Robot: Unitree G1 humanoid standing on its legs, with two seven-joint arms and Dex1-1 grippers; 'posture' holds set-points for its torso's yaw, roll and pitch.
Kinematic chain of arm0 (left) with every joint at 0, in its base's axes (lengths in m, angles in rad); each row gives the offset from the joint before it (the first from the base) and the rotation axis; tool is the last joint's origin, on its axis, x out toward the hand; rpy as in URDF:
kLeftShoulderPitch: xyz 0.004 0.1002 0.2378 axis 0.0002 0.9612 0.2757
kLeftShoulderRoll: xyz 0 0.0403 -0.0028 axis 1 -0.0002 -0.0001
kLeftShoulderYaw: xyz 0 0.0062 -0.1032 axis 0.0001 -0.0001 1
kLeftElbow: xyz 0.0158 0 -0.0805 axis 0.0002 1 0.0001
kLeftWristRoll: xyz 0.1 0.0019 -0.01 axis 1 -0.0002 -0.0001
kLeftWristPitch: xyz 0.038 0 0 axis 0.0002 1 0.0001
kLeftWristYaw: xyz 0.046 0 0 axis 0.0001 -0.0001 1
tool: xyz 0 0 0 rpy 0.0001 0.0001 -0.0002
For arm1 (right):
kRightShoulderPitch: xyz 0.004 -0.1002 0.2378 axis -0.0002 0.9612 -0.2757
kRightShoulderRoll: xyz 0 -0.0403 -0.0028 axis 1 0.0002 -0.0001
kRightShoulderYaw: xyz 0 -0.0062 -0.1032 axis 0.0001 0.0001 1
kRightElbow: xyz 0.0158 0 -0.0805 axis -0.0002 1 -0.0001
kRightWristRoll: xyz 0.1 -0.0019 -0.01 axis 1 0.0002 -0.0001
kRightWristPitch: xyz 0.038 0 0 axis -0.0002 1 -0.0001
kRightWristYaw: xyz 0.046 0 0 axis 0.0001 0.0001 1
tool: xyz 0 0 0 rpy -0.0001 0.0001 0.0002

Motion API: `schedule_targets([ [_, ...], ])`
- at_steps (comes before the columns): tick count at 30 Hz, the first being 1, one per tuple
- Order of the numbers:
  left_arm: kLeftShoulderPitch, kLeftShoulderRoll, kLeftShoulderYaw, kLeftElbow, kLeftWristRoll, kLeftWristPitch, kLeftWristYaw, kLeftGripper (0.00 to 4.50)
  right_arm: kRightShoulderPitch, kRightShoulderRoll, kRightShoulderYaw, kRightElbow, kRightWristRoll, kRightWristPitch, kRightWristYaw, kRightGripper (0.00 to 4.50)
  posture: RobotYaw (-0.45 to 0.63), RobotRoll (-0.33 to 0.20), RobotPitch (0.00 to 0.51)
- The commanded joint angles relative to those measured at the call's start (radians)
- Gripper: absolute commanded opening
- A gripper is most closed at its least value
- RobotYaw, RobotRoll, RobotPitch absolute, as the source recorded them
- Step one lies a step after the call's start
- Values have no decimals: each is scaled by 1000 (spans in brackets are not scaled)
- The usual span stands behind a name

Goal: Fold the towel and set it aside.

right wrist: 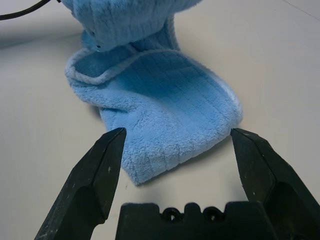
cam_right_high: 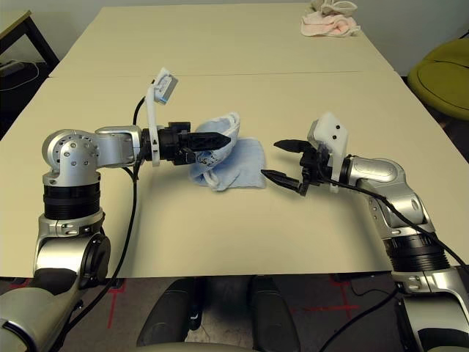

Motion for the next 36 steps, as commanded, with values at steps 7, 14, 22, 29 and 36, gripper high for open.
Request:
schedule_targets([
  [7,-28,-29,-125,66,74,-85,-71,34,13,-8,-2,-14,-14,-26,-4,4500,88,0,134],
  [14,-60,-89,-107,93,78,-91,-65,34,16,-6,0,-9,-17,-36,-10,4500,89,0,131],
  [22,-35,-114,-181,120,144,-135,-77,34,5,-3,3,6,-25,-47,-4,4500,86,0,130],
  [29,-6,-134,-235,143,217,-186,-66,34,7,-18,-7,8,-31,-56,-2,4500,78,0,129],
  [36,6,-168,-273,186,283,-236,-63,34,-15,-4,8,13,-45,-62,-6,4500,75,0,129],
])
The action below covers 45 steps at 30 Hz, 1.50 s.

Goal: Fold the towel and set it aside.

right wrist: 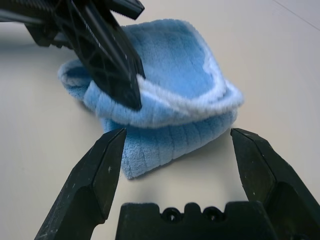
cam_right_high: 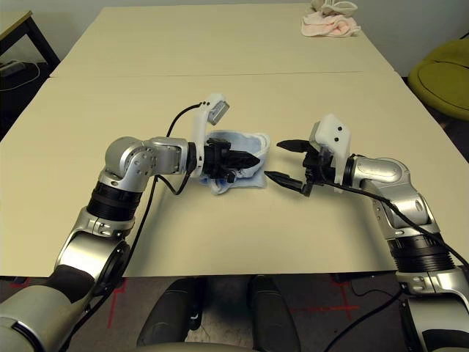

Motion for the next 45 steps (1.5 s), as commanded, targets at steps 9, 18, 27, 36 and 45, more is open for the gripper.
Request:
schedule_targets([
  [9,65,-17,-91,39,120,-82,-1,34,-40,30,28,18,-26,-21,10,4500,76,0,130],
  [18,54,-96,9,78,133,-85,72,1845,-34,29,25,25,-29,-33,13,4500,73,0,131],
  [27,36,-114,55,76,107,-3,68,4467,-39,27,20,48,-35,-53,15,4500,73,0,128],
  [36,36,-89,57,2,64,86,19,4467,-60,29,19,82,-46,-74,21,4500,76,0,124],
  [45,18,-50,101,-108,-3,119,-18,4467,-68,41,22,84,-56,-73,18,4500,80,0,119],
])
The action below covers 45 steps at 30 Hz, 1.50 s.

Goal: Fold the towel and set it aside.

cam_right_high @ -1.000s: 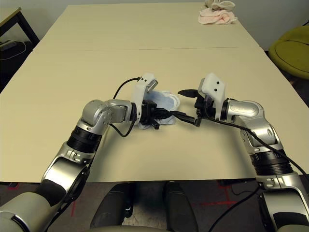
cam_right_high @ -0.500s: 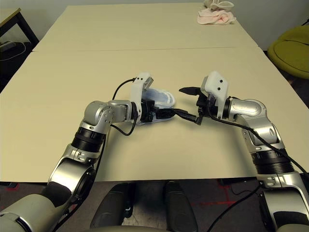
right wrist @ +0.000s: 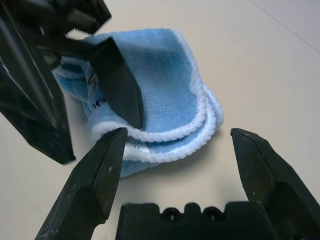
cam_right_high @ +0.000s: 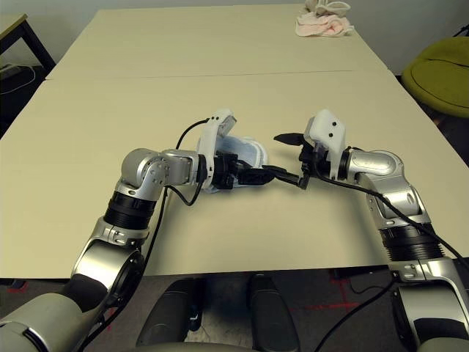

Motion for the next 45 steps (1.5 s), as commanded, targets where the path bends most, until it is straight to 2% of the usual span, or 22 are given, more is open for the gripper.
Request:
schedule_targets([
  [1,-15,23,19,-58,-38,-14,-37,4467,-8,9,6,1,3,4,-1,4500,81,0,118],
  [4,-15,63,28,-87,-50,-74,-84,4467,-16,17,-11,-5,28,26,-2,4500,80,0,116],
  [8,-5,175,-2,-98,-21,-204,-184,4467,-33,19,-43,-12,84,77,7,4500,81,0,116],
  [12,31,318,-72,-70,74,-442,-327,4467,-44,2,-71,-14,136,125,25,4500,84,0,118],
  [16,66,409,-84,0,168,-664,-403,4467,-38,-2,-83,-12,158,123,41,4500,87,0,119],
  [20,117,467,-101,50,247,-860,-472,4467,-23,14,-90,-17,180,114,52,4500,90,0,120],
  [23,158,478,-91,67,257,-944,-514,4467,-10,14,-87,-10,179,94,69,4500,93,0,119],
  [31,240,449,-20,80,192,-971,-560,4467,-4,16,-63,53,142,-3,129,4500,95,0,117],
  [34,248,440,-10,69,192,-966,-547,4500,-13,19,-62,73,136,-18,142,3922,101,0,117],
  [43,265,436,1,53,186,-980,-546,4500,-27,21,-58,109,118,-50,177,457,105,0,120],
  [44,270,435,-3,50,187,-982,-549,4500,-26,22,-57,109,117,-52,179,108,103,0,122],
  [45,273,434,-7,47,188,-984,-551,4500,-24,23,-56,108,116,-54,180,13,102,0,125],
])
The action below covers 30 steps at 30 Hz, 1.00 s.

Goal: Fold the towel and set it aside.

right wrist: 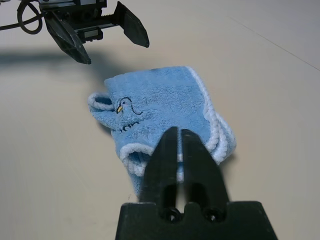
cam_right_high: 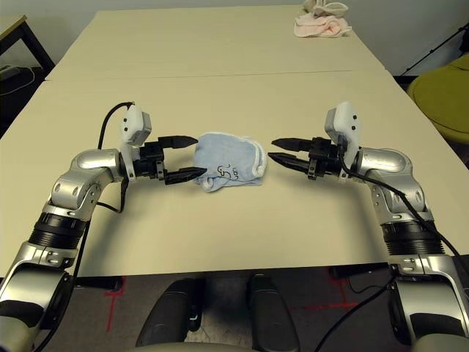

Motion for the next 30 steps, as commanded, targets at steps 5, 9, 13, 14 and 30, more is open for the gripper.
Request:
schedule_targets([
  [5,14,-11,-4,-9,10,-13,-5,4500,11,3,19,2,-15,-14,14,13,97,0,127],
  [9,-2,-23,2,21,7,-21,-12,4500,16,4,17,-6,-14,-12,12,13,91,0,128],
  [13,-21,-34,4,50,-5,-33,-40,4500,20,3,14,-11,-13,-12,10,13,86,0,130],
  [14,-27,-36,3,61,-2,-38,-45,4500,20,3,14,-11,-13,-13,10,13,85,0,131],
  [30,-97,-54,-11,178,37,-96,-74,4320,14,-3,12,0,-16,-17,13,2,81,0,136],
])
